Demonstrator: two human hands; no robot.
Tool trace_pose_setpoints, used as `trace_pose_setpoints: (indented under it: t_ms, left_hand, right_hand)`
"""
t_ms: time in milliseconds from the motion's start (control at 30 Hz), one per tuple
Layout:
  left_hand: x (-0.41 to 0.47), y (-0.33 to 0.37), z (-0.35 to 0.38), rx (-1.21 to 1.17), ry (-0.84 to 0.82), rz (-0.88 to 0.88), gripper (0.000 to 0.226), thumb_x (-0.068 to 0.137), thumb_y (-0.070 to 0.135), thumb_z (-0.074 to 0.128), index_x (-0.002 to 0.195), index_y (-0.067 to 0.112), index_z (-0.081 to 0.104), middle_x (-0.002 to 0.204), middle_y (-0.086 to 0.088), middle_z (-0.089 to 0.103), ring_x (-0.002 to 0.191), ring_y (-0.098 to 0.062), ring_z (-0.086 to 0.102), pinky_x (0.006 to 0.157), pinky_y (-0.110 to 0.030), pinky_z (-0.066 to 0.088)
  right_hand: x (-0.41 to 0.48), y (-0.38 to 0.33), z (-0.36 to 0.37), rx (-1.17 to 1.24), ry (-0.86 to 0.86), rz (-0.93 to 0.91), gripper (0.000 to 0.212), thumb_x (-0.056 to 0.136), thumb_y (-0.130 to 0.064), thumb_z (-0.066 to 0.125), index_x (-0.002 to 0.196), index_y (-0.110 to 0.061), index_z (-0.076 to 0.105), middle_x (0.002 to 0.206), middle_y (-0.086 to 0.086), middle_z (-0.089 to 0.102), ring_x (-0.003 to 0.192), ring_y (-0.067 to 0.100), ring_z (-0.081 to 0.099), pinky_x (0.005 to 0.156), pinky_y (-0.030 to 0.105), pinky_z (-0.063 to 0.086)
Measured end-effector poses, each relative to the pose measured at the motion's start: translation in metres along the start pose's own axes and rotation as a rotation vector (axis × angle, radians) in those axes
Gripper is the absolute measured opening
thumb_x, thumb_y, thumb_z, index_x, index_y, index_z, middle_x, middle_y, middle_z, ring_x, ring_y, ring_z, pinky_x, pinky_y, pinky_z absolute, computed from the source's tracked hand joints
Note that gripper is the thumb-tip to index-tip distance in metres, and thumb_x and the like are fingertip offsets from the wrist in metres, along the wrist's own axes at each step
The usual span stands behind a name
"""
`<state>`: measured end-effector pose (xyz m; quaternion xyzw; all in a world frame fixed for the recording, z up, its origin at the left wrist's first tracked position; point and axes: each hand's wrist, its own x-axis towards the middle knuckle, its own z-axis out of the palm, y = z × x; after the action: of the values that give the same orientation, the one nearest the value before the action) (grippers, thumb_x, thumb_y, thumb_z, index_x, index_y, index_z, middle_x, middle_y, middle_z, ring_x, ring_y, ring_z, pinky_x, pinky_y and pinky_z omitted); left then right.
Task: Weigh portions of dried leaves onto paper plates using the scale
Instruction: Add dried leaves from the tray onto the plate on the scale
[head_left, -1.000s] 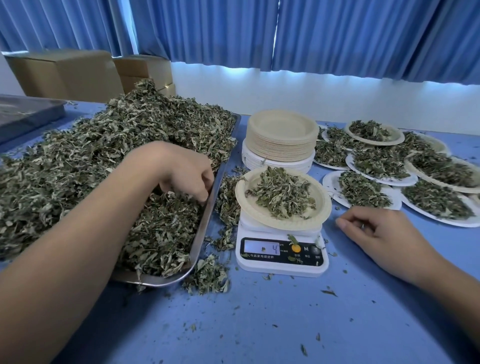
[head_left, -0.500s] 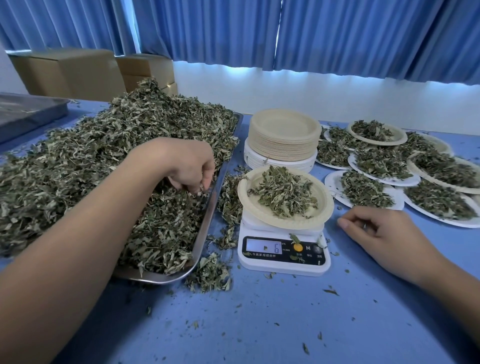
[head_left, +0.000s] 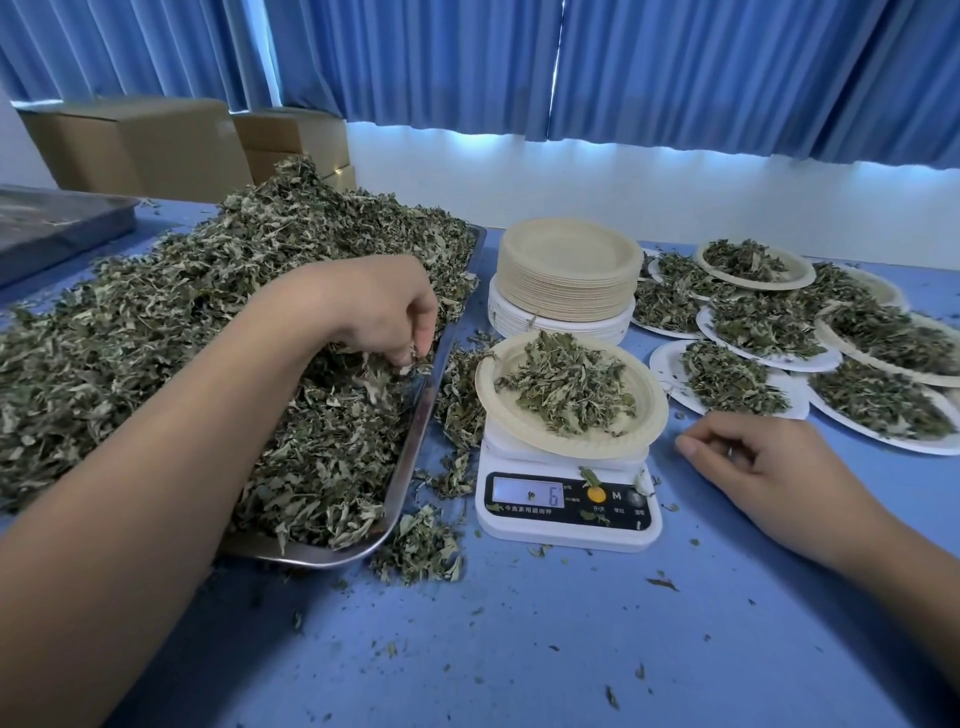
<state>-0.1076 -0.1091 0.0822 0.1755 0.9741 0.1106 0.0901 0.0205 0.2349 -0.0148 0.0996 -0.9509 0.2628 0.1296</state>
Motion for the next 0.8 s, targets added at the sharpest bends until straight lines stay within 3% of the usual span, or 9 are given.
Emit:
trace_pose_setpoints:
  t_ms: [100,200,433,533,633,700,800]
  left_hand:
    - [0.000,0.002,-0.001,-0.013,0.081,0.007,0.022,0.082,-0.002,0.077,0.079,0.020,0.074,0.077,0.002,0.069,0.075,-0.017,0.066,0.062,-0.029,0.047]
    - [0.000,0.003,-0.003,-0.061,0.152,0.010,0.023,0.082,0.000,0.078,0.079,0.022,0.074,0.081,0.002,0.070,0.077,-0.019,0.068,0.065,-0.031,0.051]
    - [-0.002,0.004,-0.004,-0.224,0.275,0.049,0.022,0.079,0.000,0.081,0.079,0.021,0.075,0.073,0.003,0.071,0.071,-0.013,0.067,0.062,-0.025,0.046]
    - [-0.004,0.016,0.001,-0.547,0.342,0.113,0.019,0.078,-0.003,0.080,0.086,0.013,0.075,0.074,0.001,0.075,0.070,-0.007,0.070,0.066,-0.025,0.054]
    - [-0.007,0.038,0.011,-0.934,0.103,0.189,0.026,0.081,0.004,0.078,0.105,0.012,0.073,0.099,-0.001,0.078,0.093,-0.017,0.075,0.077,-0.027,0.061]
    - [-0.007,0.046,0.016,-0.840,-0.002,0.250,0.030,0.084,0.016,0.079,0.113,0.023,0.073,0.113,0.014,0.074,0.108,-0.010,0.070,0.085,-0.032,0.061]
    - [-0.006,0.044,0.015,-0.606,0.203,0.285,0.023,0.094,0.019,0.071,0.115,0.026,0.074,0.116,0.016,0.072,0.114,-0.010,0.066,0.098,-0.038,0.056]
  right_hand:
    - [0.000,0.000,0.000,0.001,0.001,-0.003,0.018,0.098,-0.026,0.065,0.080,-0.025,0.071,0.050,-0.017,0.050,0.043,0.009,0.038,0.051,0.019,0.036]
    - [0.000,0.000,0.000,0.001,0.000,-0.005,0.018,0.098,-0.027,0.065,0.081,-0.025,0.072,0.050,-0.017,0.050,0.042,0.009,0.037,0.050,0.018,0.035]
    - [0.000,0.002,0.001,0.010,0.005,0.007,0.018,0.097,-0.027,0.065,0.080,-0.026,0.072,0.051,-0.017,0.051,0.043,0.009,0.035,0.050,0.020,0.035]
    - [0.000,0.003,0.001,0.010,0.004,0.006,0.018,0.097,-0.028,0.065,0.080,-0.026,0.072,0.049,-0.015,0.049,0.042,0.009,0.035,0.049,0.020,0.035]
    - [0.000,0.004,0.001,0.009,0.002,0.002,0.018,0.097,-0.030,0.064,0.081,-0.027,0.072,0.048,-0.015,0.048,0.042,0.008,0.034,0.049,0.020,0.034]
    - [0.000,0.004,0.001,0.008,0.003,-0.001,0.018,0.097,-0.031,0.064,0.081,-0.027,0.072,0.050,-0.014,0.050,0.042,0.008,0.035,0.049,0.020,0.035]
    - [0.000,0.003,0.001,0.001,0.002,-0.002,0.019,0.097,-0.031,0.064,0.081,-0.027,0.071,0.049,-0.013,0.050,0.042,0.009,0.037,0.050,0.019,0.036]
